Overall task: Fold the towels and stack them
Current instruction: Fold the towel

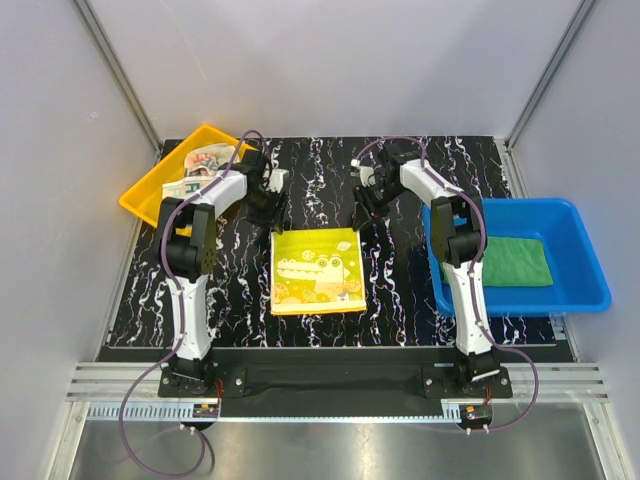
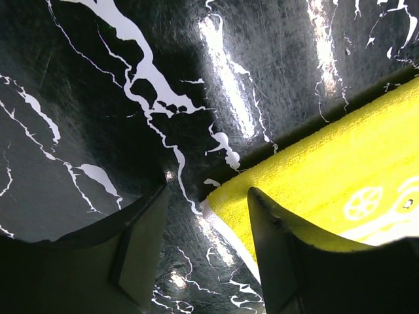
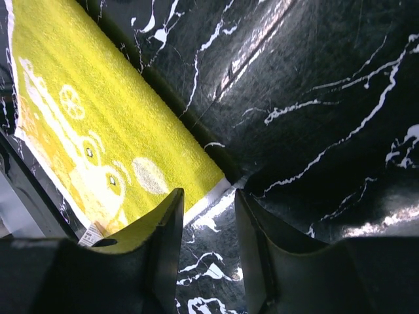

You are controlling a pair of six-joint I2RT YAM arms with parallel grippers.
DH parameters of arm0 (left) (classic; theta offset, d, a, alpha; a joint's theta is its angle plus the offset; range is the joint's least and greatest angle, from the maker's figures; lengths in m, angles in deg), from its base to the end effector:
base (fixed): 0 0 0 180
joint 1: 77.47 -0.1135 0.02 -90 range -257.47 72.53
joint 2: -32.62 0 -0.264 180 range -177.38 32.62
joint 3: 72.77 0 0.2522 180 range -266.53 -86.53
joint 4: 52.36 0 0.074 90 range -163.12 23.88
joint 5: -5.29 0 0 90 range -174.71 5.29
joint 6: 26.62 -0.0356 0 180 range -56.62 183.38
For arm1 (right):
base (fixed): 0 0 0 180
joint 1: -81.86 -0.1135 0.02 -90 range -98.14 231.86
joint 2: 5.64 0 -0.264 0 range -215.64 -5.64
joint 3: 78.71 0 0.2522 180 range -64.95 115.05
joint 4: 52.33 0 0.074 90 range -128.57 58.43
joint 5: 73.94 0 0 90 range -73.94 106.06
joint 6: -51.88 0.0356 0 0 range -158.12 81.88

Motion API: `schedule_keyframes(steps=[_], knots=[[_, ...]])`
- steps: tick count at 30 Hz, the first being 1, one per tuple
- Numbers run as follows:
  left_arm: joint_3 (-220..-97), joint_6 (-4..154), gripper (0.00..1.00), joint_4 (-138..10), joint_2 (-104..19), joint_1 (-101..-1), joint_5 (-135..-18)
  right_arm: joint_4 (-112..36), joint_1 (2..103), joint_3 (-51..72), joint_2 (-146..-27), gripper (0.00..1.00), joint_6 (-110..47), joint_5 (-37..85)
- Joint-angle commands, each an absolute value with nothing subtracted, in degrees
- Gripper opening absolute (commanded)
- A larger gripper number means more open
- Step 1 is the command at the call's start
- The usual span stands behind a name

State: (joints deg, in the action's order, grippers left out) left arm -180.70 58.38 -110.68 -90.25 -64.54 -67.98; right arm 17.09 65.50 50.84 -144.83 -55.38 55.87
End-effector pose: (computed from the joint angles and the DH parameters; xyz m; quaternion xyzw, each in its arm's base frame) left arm 0.4247 -0.1080 0.1667 0.1734 0.9636 -0.1535 0.1337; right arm 0.4615 0.1592 0.1443 -0.3018 0.8866 0.3382 0.0923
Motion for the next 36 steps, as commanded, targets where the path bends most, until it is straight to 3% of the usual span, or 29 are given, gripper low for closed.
schedule_keyframes(steps=[1,7,10,19,23,36], knots=[[-183.20,56.88,0.56,-111.56,-91.92,-64.73,-66.17,17.95,65.68,54.49,-146.61,0.43,-55.79,58.95],[-183.03,56.70,0.52,-111.65,-92.36,-64.81,-65.91,18.73,65.68,55.37,-147.85,0.36,-55.79,59.92],[-183.56,56.61,0.46,-111.74,-93.15,-64.82,-63.98,17.60,65.77,55.02,-147.49,0.26,-55.09,57.46],[-184.87,56.17,0.00,-113.05,-94.82,-64.90,-60.63,16.63,66.12,54.49,-147.32,0.05,-56.14,56.58],[-186.28,56.78,0.00,-113.50,-94.21,-64.81,-59.58,15.67,66.47,54.14,-145.92,0.00,-57.02,54.30],[-189.62,57.23,0.00,-112.35,-86.21,-64.11,-62.92,9.78,67.18,51.86,-137.30,0.00,-60.79,47.88]])
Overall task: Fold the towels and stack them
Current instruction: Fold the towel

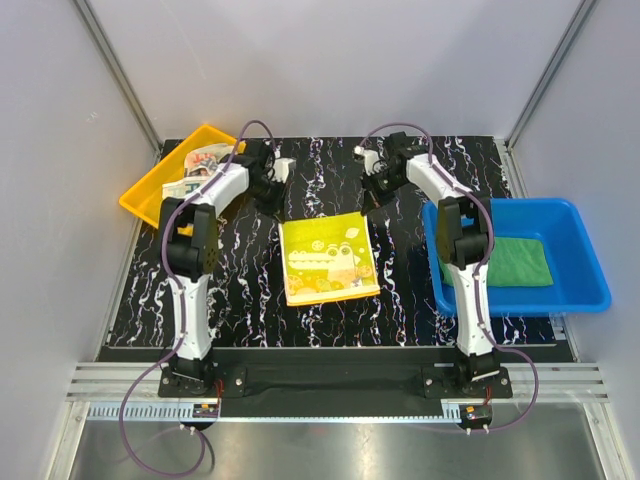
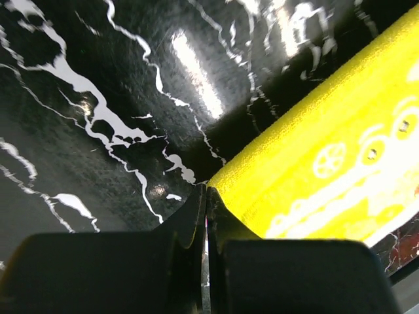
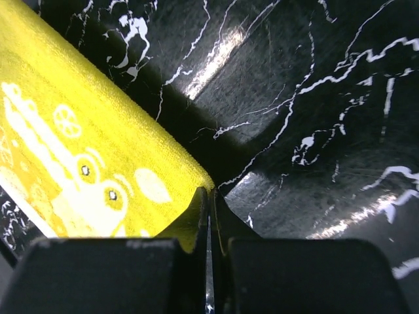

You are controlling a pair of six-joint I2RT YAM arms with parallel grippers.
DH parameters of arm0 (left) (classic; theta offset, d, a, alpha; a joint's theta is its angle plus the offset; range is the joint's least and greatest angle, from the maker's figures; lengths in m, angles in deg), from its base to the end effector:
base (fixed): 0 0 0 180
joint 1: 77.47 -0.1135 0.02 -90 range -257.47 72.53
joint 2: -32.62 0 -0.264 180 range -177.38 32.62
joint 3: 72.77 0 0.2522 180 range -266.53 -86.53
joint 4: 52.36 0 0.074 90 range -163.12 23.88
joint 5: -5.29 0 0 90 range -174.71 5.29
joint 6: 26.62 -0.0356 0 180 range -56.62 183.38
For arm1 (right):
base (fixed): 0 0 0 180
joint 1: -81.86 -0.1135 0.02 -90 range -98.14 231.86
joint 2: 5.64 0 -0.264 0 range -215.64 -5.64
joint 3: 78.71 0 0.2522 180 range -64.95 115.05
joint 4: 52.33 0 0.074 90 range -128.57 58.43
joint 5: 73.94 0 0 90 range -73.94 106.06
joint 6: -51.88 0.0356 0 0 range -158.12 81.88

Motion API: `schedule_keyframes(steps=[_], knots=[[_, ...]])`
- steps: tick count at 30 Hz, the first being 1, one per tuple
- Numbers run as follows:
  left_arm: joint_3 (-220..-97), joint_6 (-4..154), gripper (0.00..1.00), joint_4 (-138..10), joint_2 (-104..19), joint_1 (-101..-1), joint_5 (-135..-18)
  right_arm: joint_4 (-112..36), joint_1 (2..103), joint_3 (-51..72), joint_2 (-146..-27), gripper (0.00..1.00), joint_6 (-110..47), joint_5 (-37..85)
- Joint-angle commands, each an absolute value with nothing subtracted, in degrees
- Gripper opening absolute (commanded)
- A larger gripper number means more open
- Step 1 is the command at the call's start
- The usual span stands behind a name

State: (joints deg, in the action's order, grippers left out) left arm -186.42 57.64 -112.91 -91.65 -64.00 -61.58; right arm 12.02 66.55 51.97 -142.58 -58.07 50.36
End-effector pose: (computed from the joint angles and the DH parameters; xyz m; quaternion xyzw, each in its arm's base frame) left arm 0.4353 -0.1187 0.1842 0.1936 0.9475 -0.2081 0.1466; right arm 0.4749 0.1508 0.1687 -0.3326 0.8826 0.2839 0.1725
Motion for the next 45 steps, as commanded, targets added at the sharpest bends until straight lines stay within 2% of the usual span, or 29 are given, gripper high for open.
schedule_keyframes(steps=[1,12,18,30,45], knots=[[-189.62,57.23,0.00,-112.44,-85.95,-64.11,-62.92,9.25,67.27,50.99,-136.25,0.00,-61.41,47.27],[-184.62,56.88,0.00,-110.07,-78.39,-62.53,-64.75,0.46,68.06,42.90,-128.60,0.00,-62.38,46.38],[-179.61,55.64,0.00,-108.93,-72.50,-60.60,-68.01,-11.57,67.97,29.81,-118.77,0.00,-62.20,43.92],[-171.35,58.98,0.00,-108.49,-65.21,-58.40,-68.19,-20.45,67.88,10.03,-102.85,0.00,-60.71,46.56],[-156.93,63.20,0.00,-103.57,-58.70,-54.88,-69.24,-22.05,61.73,-6.68,-93.00,0.00,-52.72,33.55]])
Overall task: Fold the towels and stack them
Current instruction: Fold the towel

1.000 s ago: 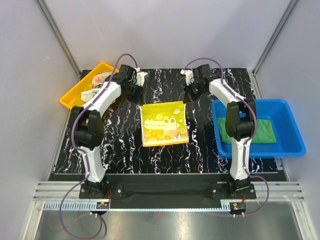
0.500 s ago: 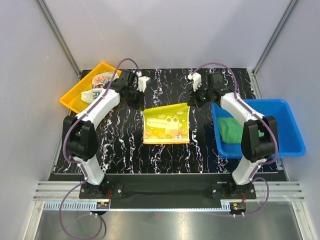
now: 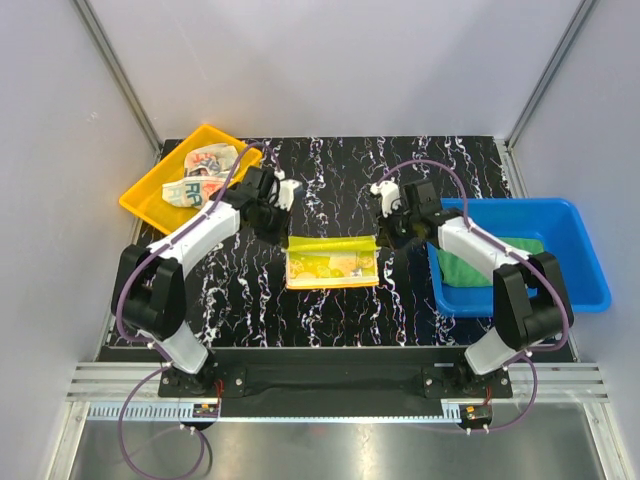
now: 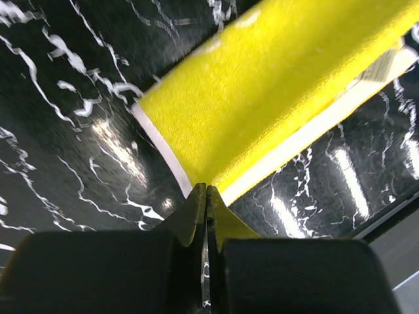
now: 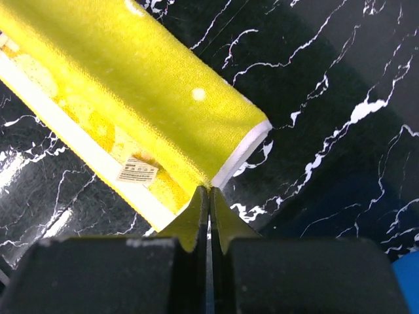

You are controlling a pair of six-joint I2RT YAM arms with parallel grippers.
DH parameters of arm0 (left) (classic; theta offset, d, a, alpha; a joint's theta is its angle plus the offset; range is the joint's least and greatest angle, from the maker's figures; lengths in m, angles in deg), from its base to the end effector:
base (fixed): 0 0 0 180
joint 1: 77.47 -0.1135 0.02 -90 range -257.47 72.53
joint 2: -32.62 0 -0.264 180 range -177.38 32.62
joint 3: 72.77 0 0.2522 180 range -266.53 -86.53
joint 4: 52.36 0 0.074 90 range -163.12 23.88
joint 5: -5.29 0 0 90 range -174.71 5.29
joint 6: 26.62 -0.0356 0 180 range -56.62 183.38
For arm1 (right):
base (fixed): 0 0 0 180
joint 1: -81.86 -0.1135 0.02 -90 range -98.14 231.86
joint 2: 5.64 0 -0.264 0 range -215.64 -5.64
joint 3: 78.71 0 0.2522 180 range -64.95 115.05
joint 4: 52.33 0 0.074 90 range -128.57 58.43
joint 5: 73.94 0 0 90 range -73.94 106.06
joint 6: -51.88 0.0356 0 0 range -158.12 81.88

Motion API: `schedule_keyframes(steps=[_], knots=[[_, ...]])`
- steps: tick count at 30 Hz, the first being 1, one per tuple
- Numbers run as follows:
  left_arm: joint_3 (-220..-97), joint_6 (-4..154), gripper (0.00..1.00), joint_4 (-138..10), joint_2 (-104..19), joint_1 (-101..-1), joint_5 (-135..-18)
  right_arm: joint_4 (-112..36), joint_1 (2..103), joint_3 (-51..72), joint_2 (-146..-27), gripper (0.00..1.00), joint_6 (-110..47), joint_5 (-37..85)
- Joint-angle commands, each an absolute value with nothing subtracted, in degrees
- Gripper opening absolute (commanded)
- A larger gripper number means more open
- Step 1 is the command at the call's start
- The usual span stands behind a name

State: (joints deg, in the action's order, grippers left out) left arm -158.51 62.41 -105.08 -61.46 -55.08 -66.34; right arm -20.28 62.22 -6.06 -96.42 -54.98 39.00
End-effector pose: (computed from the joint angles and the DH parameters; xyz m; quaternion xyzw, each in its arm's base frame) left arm 0.3105 -0.1401 0.2459 0.2326 0.9280 -0.1977 0.2136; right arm 0.3077 0.1245 0.2170 -0.3529 0.8539 0.1950 0.3291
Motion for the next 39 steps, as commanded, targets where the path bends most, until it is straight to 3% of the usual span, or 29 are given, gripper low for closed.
schedule_keyframes(steps=[1,16,30,39], knots=[[-155.62,63.20,0.00,-103.57,-58.35,-54.71,-69.33,-21.96,61.38,-6.94,-92.65,0.00,-51.67,33.29],[-151.92,66.10,0.00,-105.85,-59.23,-50.93,-71.70,-16.16,57.42,-10.37,-93.79,0.00,-43.75,27.05],[-151.13,68.30,0.00,-107.61,-58.08,-50.31,-73.90,-13.79,55.05,-11.86,-87.55,0.00,-40.94,26.26],[-148.84,69.09,0.00,-107.70,-60.28,-48.56,-75.22,-10.53,54.79,-11.07,-92.83,0.03,-38.47,26.78]])
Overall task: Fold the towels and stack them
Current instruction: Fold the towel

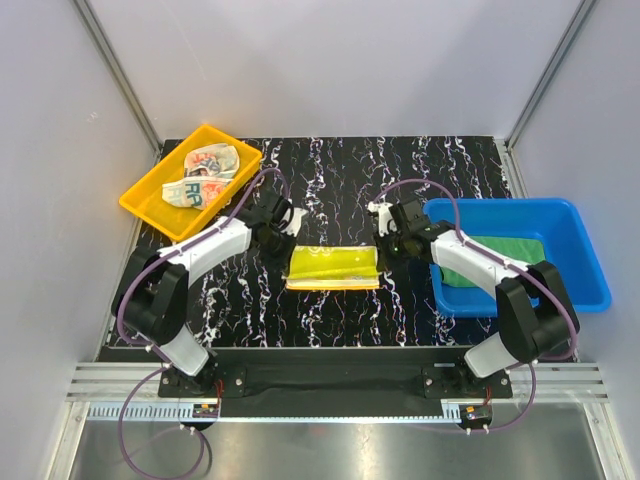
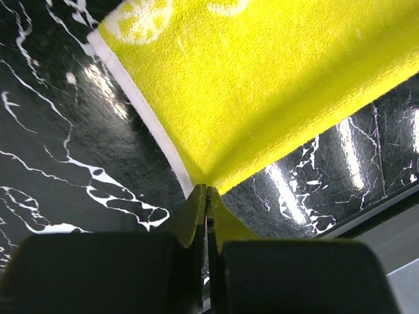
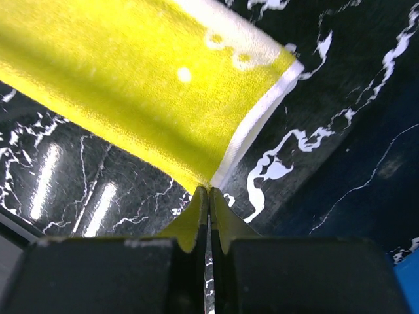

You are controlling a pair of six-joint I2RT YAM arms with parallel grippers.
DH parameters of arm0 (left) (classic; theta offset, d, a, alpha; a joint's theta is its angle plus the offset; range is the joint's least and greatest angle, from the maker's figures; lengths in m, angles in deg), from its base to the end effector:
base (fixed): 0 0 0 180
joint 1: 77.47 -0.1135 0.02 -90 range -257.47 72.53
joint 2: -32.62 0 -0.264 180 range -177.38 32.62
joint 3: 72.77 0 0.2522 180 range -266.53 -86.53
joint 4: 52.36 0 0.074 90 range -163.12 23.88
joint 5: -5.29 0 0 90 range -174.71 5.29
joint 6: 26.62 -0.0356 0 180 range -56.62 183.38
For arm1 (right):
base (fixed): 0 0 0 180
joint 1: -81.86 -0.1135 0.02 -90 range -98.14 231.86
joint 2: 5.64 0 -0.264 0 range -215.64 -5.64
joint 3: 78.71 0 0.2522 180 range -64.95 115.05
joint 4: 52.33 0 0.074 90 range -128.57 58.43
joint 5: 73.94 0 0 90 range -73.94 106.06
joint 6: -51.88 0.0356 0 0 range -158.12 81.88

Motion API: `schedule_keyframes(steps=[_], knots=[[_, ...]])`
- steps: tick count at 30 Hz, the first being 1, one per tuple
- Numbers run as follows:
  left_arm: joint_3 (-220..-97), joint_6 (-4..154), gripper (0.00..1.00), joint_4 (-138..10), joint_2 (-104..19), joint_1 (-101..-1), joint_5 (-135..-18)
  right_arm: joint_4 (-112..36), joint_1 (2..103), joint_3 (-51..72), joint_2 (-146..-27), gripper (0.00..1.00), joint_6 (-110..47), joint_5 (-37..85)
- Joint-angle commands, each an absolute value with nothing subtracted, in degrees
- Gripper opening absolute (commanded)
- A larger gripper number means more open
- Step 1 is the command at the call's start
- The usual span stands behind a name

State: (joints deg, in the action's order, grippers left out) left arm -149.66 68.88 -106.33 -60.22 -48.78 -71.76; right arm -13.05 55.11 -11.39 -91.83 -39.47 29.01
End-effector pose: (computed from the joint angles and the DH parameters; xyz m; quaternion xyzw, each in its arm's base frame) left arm 0.2706 -0.1572 0.2058 0.2159 0.9545 -0.1571 0.1329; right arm 0.2629 0.1415 0.2030 -0.2620 0.9194 0.1657 0.2421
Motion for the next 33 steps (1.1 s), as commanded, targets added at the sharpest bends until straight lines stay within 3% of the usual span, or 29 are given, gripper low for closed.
schedule_keyframes(steps=[1,5,6,7,8,11,14,24,29,33], knots=[[-148.75,69.09,0.00,-107.78,-60.89,-48.47,-75.31,-10.62,54.70,-11.07,-92.65,0.04,-38.47,26.96],[-148.93,69.62,0.00,-108.22,-62.30,-47.68,-75.83,-10.53,54.61,-11.25,-91.69,0.10,-38.47,28.80],[-149.10,69.62,0.03,-108.66,-62.74,-47.50,-75.84,-10.09,54.52,-10.99,-91.51,0.13,-36.82,29.94],[-149.37,69.62,0.07,-108.75,-62.83,-47.33,-75.92,-9.65,54.61,-10.64,-91.07,0.23,-36.45,30.38],[-149.54,69.88,0.18,-109.10,-62.83,-47.15,-76.71,-9.13,54.61,-10.29,-90.98,0.24,-36.19,30.39],[-150.77,70.32,0.28,-110.07,-61.43,-47.06,-77.77,-5.87,54.52,-7.57,-90.10,0.27,-35.14,31.09],[-152.70,71.29,0.34,-111.03,-59.76,-47.06,-78.91,-3.41,54.61,-4.66,-90.10,0.27,-32.33,29.15],[-146.67,84.55,0.35,-99.37,-61.59,-47.24,-71.27,-11.04,53.64,-6.05,-97.12,0.18,-20.64,31.70],[-143.48,91.58,0.35,-97.85,-64.15,-47.32,-72.58,-12.03,53.64,-8.17,-100.73,0.17,-19.49,22.59],[-144.88,93.70,0.40,-99.86,-62.58,-47.41,-73.20,-10.97,53.64,-5.99,-101.18,0.17,-19.40,20.73]])
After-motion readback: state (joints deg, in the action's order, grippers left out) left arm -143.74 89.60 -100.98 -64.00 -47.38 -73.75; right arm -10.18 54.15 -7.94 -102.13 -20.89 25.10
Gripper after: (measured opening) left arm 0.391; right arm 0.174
